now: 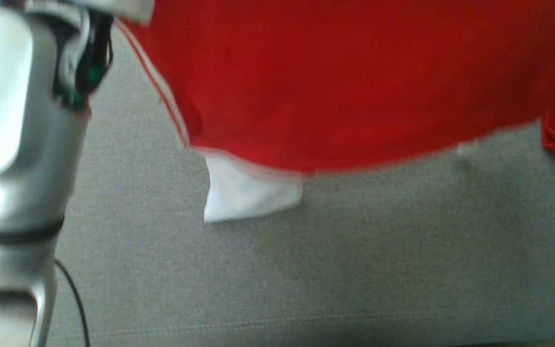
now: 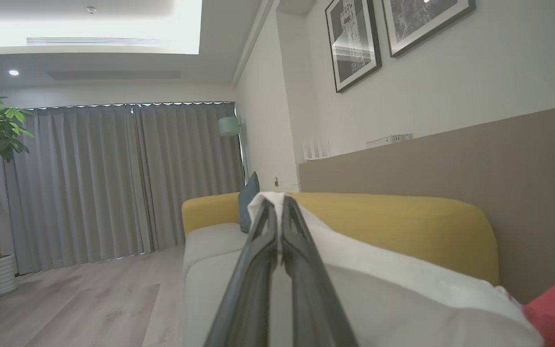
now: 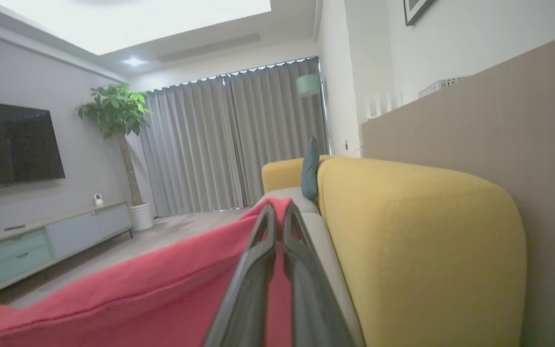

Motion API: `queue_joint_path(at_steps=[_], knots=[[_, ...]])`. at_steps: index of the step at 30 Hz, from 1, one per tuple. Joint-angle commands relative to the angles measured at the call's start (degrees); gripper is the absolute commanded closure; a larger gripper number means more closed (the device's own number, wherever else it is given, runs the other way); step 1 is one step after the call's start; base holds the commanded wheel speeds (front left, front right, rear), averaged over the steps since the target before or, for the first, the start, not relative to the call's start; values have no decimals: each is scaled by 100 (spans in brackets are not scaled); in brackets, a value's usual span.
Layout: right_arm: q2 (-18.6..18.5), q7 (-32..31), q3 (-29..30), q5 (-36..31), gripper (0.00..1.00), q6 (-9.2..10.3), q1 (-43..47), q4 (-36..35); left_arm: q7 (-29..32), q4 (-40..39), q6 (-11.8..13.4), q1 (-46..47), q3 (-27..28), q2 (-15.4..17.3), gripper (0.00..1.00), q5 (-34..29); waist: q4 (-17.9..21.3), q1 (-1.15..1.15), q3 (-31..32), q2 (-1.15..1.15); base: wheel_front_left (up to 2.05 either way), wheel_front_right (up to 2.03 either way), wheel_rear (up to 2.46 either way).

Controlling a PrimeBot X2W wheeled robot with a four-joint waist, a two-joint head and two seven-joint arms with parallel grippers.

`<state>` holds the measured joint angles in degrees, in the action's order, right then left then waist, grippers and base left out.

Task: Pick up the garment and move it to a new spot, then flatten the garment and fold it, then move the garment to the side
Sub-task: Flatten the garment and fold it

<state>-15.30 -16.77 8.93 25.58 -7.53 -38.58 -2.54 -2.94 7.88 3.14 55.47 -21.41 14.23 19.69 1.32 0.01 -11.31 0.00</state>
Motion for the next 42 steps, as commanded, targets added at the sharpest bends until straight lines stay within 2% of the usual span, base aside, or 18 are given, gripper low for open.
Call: queue_joint_path(at_steps=[1, 6, 13, 24, 32, 37, 42], knots=[[-83, 203, -198, 78, 100, 4, -586, 139, -212, 286, -90, 625, 206, 94, 100, -34, 50, -1, -99, 0, 0, 0, 0], [-18, 1057, -697, 204, 100, 4, -1923, 1531, -967, 1885, -345, 1778, 196, -96, 100, -165, 209, -1, -94, 0, 0, 0, 0], [46, 2016, -1543, 457, 100, 4, -3277, 3225, -1187, 3231, -413, 2906, 259, -352, 100, -292, 176, -1, -608, 0, 0, 0, 0], [58, 2677, -2936, 1052, 100, 4, -3731, 5167, -1204, 4682, -422, 2660, 463, -865, 100, -41, -119, -1, -1794, 0, 0, 0, 0], [-12, 2916, -3792, 1573, 100, 4, -3701, 5645, -1205, 5042, -477, 2329, 713, -972, 100, 61, -150, -1, -2143, 0, 0, 0, 0], [-157, 3085, -4245, 1922, 100, 4, -3363, 5459, -1205, 5165, -532, 2057, 881, -982, 100, 122, -136, -1, -2114, 0, 0, 0, 0], [-312, 3153, -4470, 2312, 100, 4, -2636, 5226, -1205, 4804, -540, 1292, 1244, -915, 100, 224, -86, -1, -1788, 0, 0, 0, 0]])
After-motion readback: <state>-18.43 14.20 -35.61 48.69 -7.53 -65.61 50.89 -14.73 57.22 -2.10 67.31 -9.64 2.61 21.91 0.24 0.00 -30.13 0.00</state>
